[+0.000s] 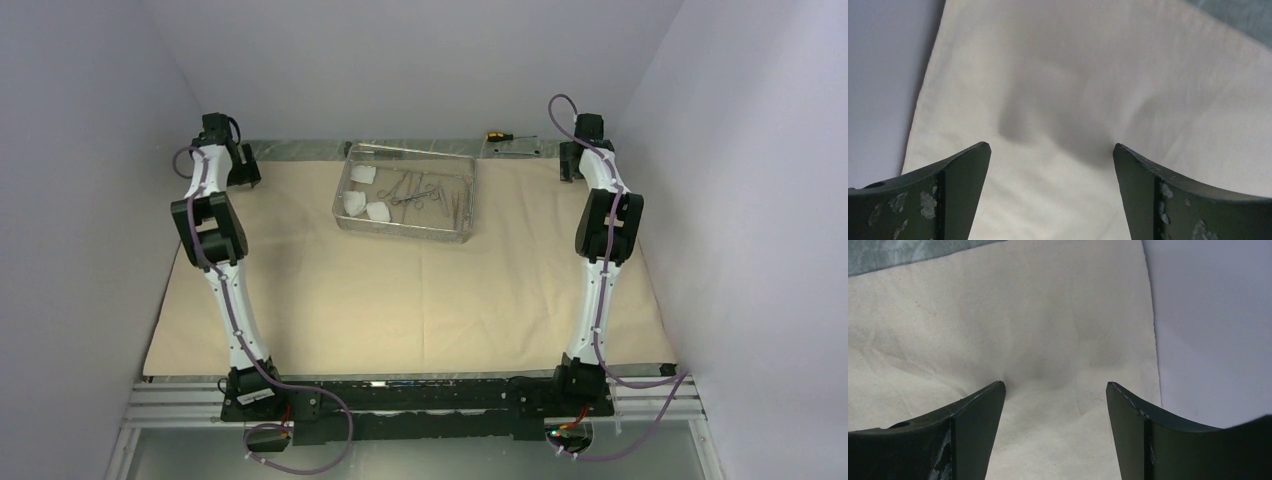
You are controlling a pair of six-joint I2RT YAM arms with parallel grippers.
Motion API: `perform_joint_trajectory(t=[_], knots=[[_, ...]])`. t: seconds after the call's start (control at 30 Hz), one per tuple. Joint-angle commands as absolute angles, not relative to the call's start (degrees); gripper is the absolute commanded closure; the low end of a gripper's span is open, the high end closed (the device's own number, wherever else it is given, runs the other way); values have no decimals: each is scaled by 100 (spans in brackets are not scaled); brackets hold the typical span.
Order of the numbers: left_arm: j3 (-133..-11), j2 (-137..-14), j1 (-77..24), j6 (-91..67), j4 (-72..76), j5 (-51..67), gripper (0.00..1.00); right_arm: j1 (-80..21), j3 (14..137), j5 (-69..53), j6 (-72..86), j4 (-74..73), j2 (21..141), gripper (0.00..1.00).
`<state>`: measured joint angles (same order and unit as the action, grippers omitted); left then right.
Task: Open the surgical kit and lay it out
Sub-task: Smooth out the surgical kit at the center of the board.
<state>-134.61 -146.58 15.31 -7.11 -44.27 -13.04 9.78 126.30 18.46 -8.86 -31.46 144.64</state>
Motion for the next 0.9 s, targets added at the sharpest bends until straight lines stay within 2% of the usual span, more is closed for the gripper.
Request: perform_joint_trajectory(t=[0.0,0.07,0.13,0.23,0.3,0.4,0.6,0.87], knots=[[-12671,-13135,1617,-763,-4087,-549,1,1002,12810,1622,-653,-3463,13975,22],[-12303,-12836,1617,-870,-4082,-496,1,1002,12757,1586,-606,-3467,13933,22],[-11797,-12627,1615,-1003,-4121,-549,5,1002,12746,1580,-573,-3493,13915,22],[-11140,-12404,1634,-1235,-4116,-489,22,996,12714,1583,-566,-3481,13884,22],[-10808,-12332,1628,-1374,-4198,-441,39,995,12666,1574,-579,-3441,13841,22],[-10380,-12260,1639,-1521,-4270,-492,49,1002,12580,1569,-593,-3403,13791,23],[-9892,-12301,1712,-1442,-4220,-694,52,1002,12437,1623,-591,-3395,13800,23],[-9380,-12414,1859,-1350,-4302,-1534,52,1026,12260,1791,-615,-3349,13820,23]])
